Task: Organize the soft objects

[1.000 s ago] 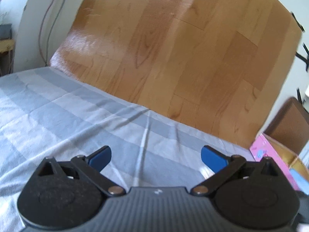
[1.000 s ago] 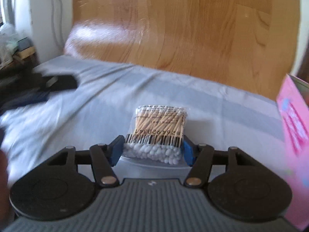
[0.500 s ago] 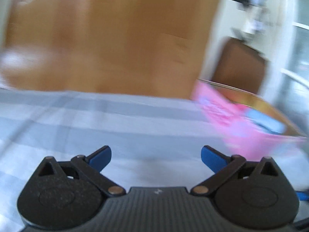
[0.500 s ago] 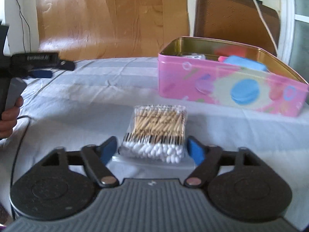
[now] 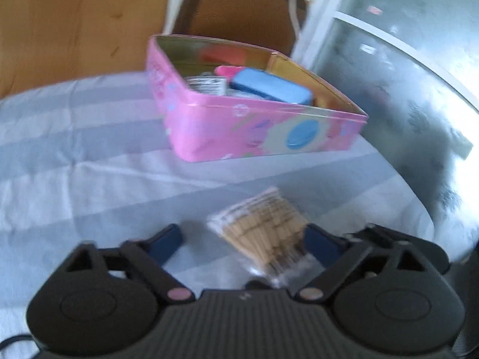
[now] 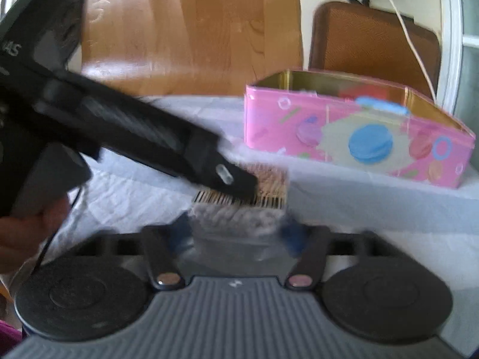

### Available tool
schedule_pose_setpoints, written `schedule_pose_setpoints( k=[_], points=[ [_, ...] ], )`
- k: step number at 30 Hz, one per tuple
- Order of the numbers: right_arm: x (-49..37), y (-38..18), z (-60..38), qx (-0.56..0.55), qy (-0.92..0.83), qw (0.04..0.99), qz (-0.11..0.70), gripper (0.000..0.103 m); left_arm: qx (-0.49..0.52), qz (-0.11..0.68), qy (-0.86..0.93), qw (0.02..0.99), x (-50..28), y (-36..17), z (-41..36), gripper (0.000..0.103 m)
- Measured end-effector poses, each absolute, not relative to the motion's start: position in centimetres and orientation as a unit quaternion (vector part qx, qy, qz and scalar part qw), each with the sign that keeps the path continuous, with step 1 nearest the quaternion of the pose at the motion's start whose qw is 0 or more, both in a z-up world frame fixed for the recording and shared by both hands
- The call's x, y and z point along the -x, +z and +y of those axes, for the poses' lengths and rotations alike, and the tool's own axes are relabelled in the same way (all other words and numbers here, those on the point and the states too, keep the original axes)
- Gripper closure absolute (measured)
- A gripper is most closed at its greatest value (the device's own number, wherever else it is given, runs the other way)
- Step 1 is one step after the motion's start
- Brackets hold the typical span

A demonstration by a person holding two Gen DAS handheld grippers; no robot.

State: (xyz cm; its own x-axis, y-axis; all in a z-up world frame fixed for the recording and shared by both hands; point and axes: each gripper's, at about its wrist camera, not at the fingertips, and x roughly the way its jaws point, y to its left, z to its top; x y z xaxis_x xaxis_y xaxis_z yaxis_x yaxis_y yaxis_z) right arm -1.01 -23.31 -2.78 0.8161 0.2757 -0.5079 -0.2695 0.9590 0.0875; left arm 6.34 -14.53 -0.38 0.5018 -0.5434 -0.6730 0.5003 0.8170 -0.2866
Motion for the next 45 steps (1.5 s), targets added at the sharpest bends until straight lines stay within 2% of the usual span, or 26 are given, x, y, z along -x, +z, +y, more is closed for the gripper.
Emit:
schedule_pose_setpoints(
  k=[1, 4, 7, 12, 17, 19, 20, 23, 26, 29, 34, 37, 41, 45],
  points=[
    [1.0, -2.8, -23.3, -0.009, 0.143, 0.954, 0.264, 0.042, 0.033, 0.398, -0.315, 0.861, -6.3, -0.3, -14.6, 0.036],
    [1.1, -2.2, -23.7, -0.022, 0.142, 0.960, 0.239, 0.044, 0.059, 0.400, -0.331, 0.853, -6.7, 0.7, -14.3, 0.036],
    [1.1, -0.2, -23.6, -0.014, 0.128, 0.975, 0.181, 0.044, 0.054, 0.360, -0.340, 0.867, -6.6, 3.3, -14.3, 0.029],
    [-2.4, 2.5, -24.9, -0.006, 0.097, 0.988, 0.120, 0.043, 0.030, 0.304, -0.349, 0.886, -8.9, 7.9, -16.7, 0.027],
    [-7.9, 2.8, -27.5, -0.025, 0.064, 0.990, 0.121, 0.043, 0.034, 0.308, -0.343, 0.887, -14.6, 8.9, -20.2, 0.025],
    [-10.4, 2.5, -28.6, -0.036, 0.051, 0.989, 0.135, 0.043, 0.031, 0.314, -0.328, 0.890, -16.7, 8.6, -21.8, 0.020],
    [-11.7, 2.2, -29.0, -0.040, 0.042, 0.988, 0.142, 0.042, 0.026, 0.315, -0.315, 0.895, -17.7, 8.2, -22.5, 0.019],
    [-14.9, 1.2, -29.6, -0.038, 0.015, 0.986, 0.163, 0.024, 0.013, 0.326, -0.263, 0.908, -20.4, 6.8, -23.6, 0.018],
    [-15.0, 0.3, -30.0, -0.043, 0.007, 0.984, 0.172, 0.023, 0.017, 0.342, -0.220, 0.913, -21.9, 5.7, -23.8, 0.018],
    [-13.2, 0.5, -30.2, -0.050, 0.013, 0.986, 0.156, 0.021, 0.015, 0.337, -0.208, 0.918, -21.2, 5.6, -23.3, 0.016],
    [-8.8, 1.3, -30.4, -0.066, 0.016, 0.990, 0.121, 0.020, 0.011, 0.299, -0.196, 0.934, -17.8, 7.0, -21.5, 0.004],
    [-5.3, 1.5, -30.3, -0.080, 0.012, 0.991, 0.103, 0.018, 0.009, 0.279, -0.194, 0.940, -15.3, 8.2, -20.3, 0.001],
    [-3.9, 1.6, -29.9, -0.055, -0.001, 0.995, 0.089, 0.017, 0.021, 0.264, -0.198, 0.944, -12.0, 8.9, -18.9, 0.001],
    [-5.3, 2.0, -30.2, -0.039, -0.015, 0.993, 0.112, 0.023, 0.045, 0.276, -0.198, 0.939, -10.1, 8.6, -17.3, 0.001]
  ],
)
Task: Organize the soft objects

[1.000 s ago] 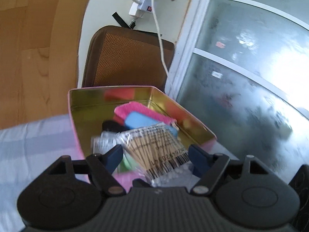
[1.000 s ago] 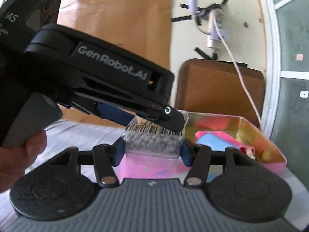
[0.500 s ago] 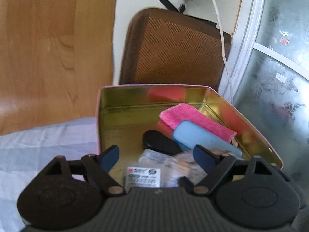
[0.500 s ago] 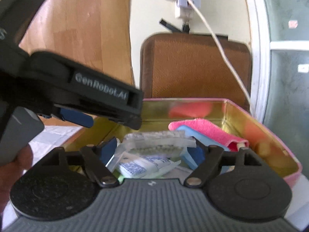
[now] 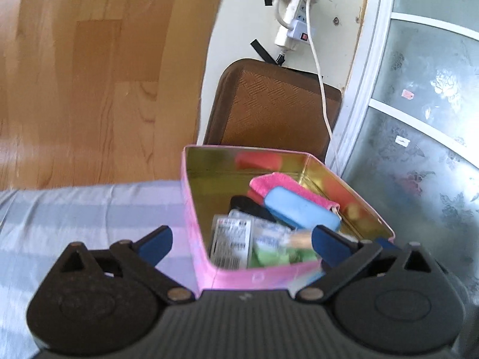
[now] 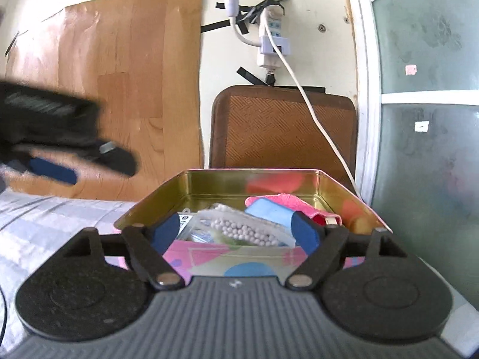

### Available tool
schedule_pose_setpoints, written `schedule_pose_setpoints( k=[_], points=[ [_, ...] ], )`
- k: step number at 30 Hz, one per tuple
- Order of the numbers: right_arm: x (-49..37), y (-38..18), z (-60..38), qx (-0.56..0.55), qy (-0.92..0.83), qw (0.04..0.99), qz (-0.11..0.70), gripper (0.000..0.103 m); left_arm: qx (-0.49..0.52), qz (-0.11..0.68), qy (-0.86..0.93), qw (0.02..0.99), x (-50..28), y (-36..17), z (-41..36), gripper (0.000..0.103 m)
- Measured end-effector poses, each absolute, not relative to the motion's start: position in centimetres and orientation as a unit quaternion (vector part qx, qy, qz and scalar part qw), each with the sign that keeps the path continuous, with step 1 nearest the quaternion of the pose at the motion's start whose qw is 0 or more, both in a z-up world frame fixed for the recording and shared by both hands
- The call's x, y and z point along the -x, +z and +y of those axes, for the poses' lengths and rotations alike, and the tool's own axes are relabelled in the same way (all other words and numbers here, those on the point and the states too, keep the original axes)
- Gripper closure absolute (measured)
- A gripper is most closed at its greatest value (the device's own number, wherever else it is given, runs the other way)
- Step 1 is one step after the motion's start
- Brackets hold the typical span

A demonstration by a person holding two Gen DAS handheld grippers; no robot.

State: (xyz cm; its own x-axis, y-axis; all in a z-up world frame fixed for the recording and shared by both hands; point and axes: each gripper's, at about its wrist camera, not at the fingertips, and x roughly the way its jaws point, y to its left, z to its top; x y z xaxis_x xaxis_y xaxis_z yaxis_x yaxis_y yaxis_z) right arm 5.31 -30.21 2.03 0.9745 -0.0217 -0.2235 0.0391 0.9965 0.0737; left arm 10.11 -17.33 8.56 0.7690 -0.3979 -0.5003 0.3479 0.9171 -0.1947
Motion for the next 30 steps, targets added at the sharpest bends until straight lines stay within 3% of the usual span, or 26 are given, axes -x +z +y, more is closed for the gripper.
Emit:
schedule_pose_setpoints(
  k=[7, 9, 11, 18, 20, 30],
  points=[
    [-4.2, 1.3, -30.5, -0.036, -0.044, 0.990, 0.127, 0.057, 0.045, 0.277, -0.183, 0.942, -8.0, 7.4, -14.7, 0.001],
    [-4.8, 1.2, -30.3, -0.027, -0.040, 0.990, 0.135, 0.079, 0.042, 0.277, -0.180, 0.943, -7.6, 7.0, -14.3, 0.001],
    [-7.0, 1.4, -30.2, -0.016, -0.043, 0.985, 0.164, 0.085, 0.039, 0.281, -0.177, 0.942, -7.6, 6.6, -14.3, 0.001],
    [-20.6, 2.8, -30.2, 0.021, -0.021, 0.957, 0.288, 0.087, 0.045, 0.291, -0.166, 0.941, -7.9, 6.2, -13.8, 0.001],
    [-21.7, 3.3, -30.7, 0.025, -0.034, 0.956, 0.290, 0.086, 0.044, 0.288, -0.164, 0.942, -7.6, 6.3, -13.5, 0.001],
    [-6.6, 3.4, -32.6, -0.093, -0.005, 0.979, 0.182, 0.079, 0.024, 0.284, -0.186, 0.940, -6.4, 6.1, -14.9, 0.000]
  ],
)
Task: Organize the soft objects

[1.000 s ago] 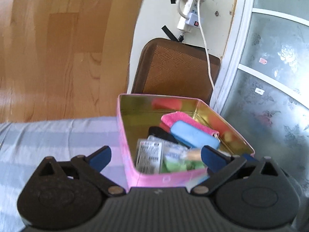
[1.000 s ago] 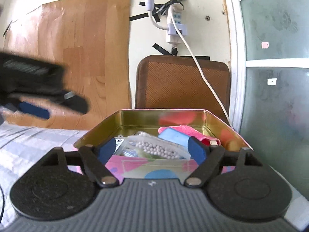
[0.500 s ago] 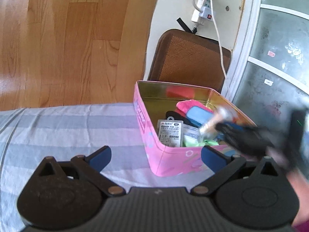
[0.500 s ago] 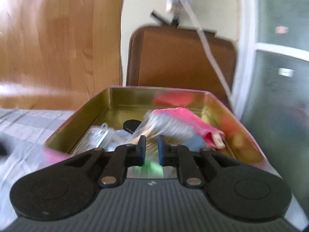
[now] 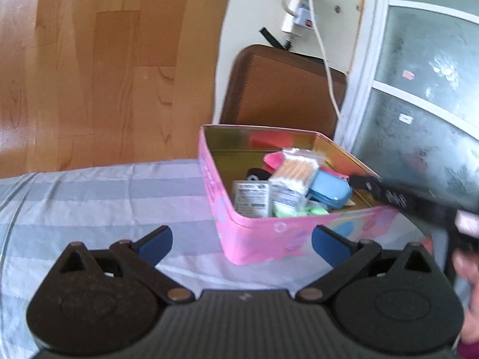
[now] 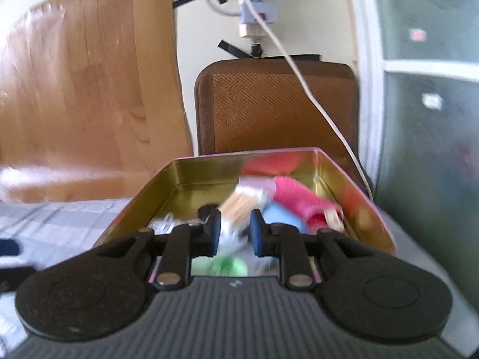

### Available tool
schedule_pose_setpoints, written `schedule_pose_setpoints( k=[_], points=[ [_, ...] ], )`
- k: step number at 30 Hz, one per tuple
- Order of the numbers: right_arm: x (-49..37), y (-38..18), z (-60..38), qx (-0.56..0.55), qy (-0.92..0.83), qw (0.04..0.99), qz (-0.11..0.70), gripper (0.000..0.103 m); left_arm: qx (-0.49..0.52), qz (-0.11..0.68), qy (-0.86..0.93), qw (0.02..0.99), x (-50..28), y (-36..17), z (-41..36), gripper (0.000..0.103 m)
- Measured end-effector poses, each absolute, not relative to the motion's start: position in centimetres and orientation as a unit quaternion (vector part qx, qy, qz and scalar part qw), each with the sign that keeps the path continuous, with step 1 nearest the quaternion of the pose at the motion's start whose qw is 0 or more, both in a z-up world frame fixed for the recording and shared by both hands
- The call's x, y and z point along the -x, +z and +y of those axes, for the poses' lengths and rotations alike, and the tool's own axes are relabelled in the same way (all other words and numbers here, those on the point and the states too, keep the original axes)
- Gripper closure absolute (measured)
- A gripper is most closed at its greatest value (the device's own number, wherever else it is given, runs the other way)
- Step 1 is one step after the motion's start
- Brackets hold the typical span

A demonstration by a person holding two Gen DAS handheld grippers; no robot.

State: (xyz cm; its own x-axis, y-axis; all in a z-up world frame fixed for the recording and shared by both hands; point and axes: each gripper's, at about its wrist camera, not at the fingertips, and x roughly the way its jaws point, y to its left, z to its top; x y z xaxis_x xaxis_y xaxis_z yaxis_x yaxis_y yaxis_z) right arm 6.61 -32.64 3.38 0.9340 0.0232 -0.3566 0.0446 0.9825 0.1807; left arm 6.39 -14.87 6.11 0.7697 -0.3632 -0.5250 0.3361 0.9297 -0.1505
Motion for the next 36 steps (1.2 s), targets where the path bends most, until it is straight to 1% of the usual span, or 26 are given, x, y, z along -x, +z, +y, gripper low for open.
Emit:
schedule_pose_setpoints(
  k=[6, 10, 14, 16, 21, 23, 28, 30, 36],
  points=[
    [-1.6, 1.6, -32.3, -0.164, -0.004, 0.968, 0.192, 0.078, 0.004, 0.283, -0.189, 0.940, -4.6, 6.1, -16.2, 0.000],
    [0.0, 2.3, -32.0, -0.194, 0.000, 0.964, 0.184, 0.076, -0.006, 0.284, -0.182, 0.941, -3.4, 6.7, -16.4, 0.000],
    [2.0, 4.0, -31.0, -0.191, -0.002, 0.970, 0.153, 0.060, -0.021, 0.282, -0.169, 0.944, -2.3, 7.0, -16.5, 0.000],
    [3.0, 4.6, -30.2, -0.176, -0.006, 0.975, 0.138, 0.056, -0.025, 0.280, -0.162, 0.946, -1.6, 7.0, -16.5, 0.000],
    [5.1, 5.3, -29.1, -0.172, -0.014, 0.978, 0.117, 0.031, -0.034, 0.276, -0.151, 0.949, -0.1, 6.7, -16.4, 0.000],
    [5.5, 5.5, -28.8, -0.173, -0.014, 0.979, 0.110, 0.028, -0.038, 0.271, -0.146, 0.951, 0.4, 6.7, -16.3, 0.000],
    [6.2, 5.8, -28.2, -0.171, -0.010, 0.980, 0.102, 0.024, -0.045, 0.254, -0.130, 0.957, 1.5, 7.1, -16.0, 0.000],
    [6.5, 5.9, -27.9, -0.174, -0.009, 0.980, 0.101, 0.020, -0.046, 0.248, -0.129, 0.959, 1.8, 7.2, -15.9, 0.000],
    [6.5, 5.7, -27.8, -0.180, -0.007, 0.978, 0.106, 0.018, -0.044, 0.245, -0.127, 0.960, 2.3, 7.3, -15.4, 0.000]
  ],
)
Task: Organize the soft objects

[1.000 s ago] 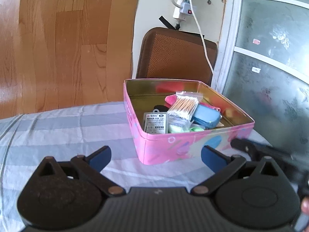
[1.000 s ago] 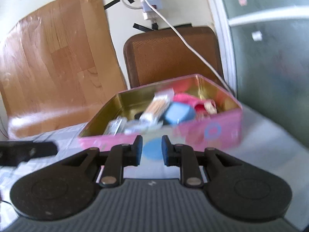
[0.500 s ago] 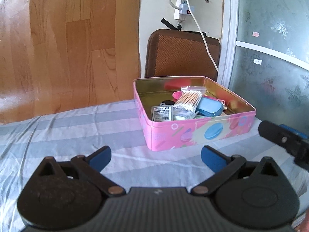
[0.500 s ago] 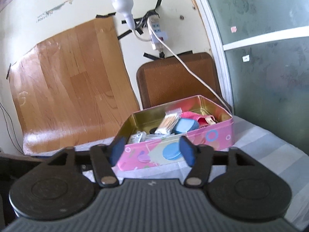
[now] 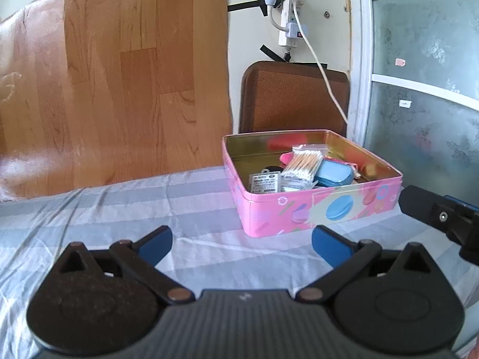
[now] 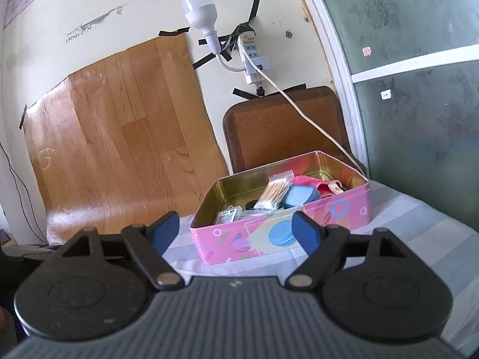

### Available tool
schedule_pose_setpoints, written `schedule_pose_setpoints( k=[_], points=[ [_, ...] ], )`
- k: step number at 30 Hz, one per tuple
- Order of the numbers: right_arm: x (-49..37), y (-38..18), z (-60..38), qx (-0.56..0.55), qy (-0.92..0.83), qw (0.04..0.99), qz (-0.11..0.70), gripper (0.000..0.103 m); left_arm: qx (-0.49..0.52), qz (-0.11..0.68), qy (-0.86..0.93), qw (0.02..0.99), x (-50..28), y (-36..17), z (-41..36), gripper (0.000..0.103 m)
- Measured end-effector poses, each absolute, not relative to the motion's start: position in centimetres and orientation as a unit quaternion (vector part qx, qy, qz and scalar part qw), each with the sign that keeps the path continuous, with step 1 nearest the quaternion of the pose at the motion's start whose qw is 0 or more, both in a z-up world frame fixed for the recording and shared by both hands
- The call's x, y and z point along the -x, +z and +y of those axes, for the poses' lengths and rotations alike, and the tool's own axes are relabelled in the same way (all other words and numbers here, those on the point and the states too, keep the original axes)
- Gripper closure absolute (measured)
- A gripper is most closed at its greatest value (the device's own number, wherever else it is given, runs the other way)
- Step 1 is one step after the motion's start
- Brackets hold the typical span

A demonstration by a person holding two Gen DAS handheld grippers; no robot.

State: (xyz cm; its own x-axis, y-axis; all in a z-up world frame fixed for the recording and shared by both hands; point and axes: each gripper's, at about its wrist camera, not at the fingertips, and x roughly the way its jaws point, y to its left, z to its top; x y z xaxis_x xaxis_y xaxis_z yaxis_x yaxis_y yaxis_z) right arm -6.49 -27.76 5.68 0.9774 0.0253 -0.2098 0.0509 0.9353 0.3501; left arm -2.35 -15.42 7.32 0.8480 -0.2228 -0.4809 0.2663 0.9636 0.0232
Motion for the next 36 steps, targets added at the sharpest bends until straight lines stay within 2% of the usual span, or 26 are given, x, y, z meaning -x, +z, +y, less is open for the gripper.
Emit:
schedule_pose_setpoints(
  k=[36],
  points=[
    [6.78, 5.06, -27.15, -0.185, -0.030, 0.976, 0.113, 0.018, -0.084, 0.258, -0.080, 0.959, 2.73, 6.57, -16.27, 0.000]
  ],
)
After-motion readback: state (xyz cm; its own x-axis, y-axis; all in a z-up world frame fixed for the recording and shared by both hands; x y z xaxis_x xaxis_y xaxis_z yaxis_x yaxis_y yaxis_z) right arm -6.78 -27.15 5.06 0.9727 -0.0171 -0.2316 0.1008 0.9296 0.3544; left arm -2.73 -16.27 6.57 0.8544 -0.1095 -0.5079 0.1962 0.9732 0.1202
